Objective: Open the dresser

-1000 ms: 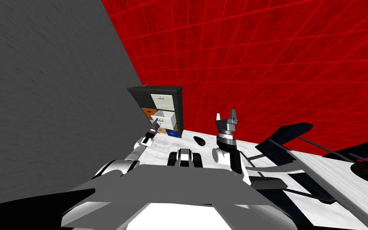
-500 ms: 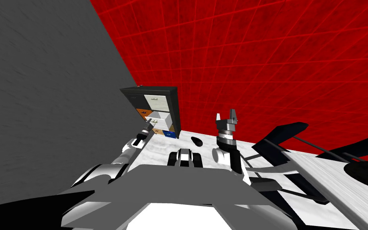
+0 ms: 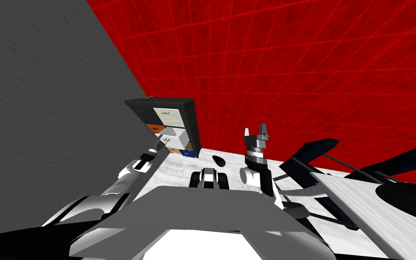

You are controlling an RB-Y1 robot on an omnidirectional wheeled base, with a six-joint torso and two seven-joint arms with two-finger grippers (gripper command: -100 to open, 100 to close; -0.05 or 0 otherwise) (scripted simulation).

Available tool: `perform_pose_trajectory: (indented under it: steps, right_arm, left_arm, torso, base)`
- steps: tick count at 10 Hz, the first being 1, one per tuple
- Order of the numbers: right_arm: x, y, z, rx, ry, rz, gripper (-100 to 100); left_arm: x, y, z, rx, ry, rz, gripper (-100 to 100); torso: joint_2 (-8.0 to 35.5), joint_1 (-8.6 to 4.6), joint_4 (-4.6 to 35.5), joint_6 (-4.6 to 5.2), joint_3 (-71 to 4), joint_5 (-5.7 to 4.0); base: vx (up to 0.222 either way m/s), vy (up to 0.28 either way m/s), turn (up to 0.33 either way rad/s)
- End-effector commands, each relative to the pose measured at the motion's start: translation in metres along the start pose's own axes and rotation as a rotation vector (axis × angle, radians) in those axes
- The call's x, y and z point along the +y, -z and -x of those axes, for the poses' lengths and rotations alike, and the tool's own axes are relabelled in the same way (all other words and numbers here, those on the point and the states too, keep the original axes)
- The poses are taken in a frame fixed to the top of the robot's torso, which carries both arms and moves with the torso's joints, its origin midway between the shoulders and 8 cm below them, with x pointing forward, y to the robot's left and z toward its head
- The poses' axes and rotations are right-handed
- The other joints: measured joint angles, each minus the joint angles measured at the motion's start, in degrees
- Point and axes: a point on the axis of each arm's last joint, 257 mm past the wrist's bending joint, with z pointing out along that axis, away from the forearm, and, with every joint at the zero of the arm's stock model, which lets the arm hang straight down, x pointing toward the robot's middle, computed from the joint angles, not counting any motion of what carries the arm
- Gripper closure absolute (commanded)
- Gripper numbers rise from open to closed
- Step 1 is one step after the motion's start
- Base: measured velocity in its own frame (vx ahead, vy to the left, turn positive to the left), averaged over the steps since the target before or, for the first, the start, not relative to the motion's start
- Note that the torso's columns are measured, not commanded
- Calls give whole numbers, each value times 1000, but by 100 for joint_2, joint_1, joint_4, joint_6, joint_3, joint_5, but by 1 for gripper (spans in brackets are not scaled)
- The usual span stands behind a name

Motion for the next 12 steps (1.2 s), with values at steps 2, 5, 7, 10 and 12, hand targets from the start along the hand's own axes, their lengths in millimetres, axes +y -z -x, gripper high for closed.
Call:
perform_pose_trajectory:
  steps: [2, 5, 7, 10, 12]
  right_arm:
    - [0, 0, 0, 0, 0, 0, 0]
    - [0, 0, 0, 0, 0, 0, 0]
    - [0, 0, 0, 0, 0, 0, 0]
    - [0, 0, 0, 0, 0, 0, 0]
    - [0, 0, 0, 0, 0, 0, 0]
  left_arm:
    - [-4, 1, 14, -1, 4, 4, -100]
    - [-25, 20, 40, 17, 0, 15, -100]
    - [-18, 24, 40, 9, 4, 27, 0]
    - [-15, 26, 41, 5, 5, 35, 0]
    - [-14, 27, 41, 4, 6, 38, 0]
  torso:
    - [6, 47, 3, 2, 4, 15]
    - [-11, -33, 8, 6, -9, -21]
    - [27, -1, 18, 11, 16, -9]
    - [11, 1, 9, 1, 6, -4]
    - [3, 3, 5, 1, 1, -2]
  base:
    - [-3, 5, -4]
    - [54, -110, -25]
    - [11, -10, 9]
    - [0, 0, 0]
    - [0, 0, 0]
